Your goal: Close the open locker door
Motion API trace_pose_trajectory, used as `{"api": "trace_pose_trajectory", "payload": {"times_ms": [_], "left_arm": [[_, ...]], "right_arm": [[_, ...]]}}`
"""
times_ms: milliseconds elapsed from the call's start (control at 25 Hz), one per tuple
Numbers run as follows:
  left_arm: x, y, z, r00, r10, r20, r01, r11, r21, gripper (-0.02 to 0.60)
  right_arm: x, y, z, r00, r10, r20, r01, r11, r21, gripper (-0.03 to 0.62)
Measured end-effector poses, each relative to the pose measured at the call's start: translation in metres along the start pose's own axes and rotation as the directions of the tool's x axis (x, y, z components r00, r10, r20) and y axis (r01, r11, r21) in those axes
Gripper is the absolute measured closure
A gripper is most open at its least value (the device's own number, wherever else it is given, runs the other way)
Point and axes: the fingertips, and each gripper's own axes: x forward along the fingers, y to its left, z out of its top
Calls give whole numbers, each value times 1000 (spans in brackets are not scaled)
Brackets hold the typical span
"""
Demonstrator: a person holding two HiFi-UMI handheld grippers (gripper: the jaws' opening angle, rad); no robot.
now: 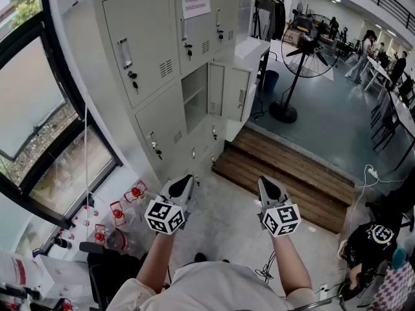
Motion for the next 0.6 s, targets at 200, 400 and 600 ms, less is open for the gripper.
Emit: {"api": "trace_pose_trajectory", "payload": {"times_ms": [200,400,600], "left_arm": [[2,-2,-1,1000,0,-2,0,1000,-4,566],[1,-1,-4,1000,5,-8,-5,1000,-8,566],[-1,4,-7,1000,10,-16,-11,1000,-12,566]], "right_arm": [[0,0,3,1000,16,13,-17,1000,12,592],[1,-3,2,1000,11,19,-11,999,35,591],[3,-5,-5,1000,-6,3,6,998,57,591]]}}
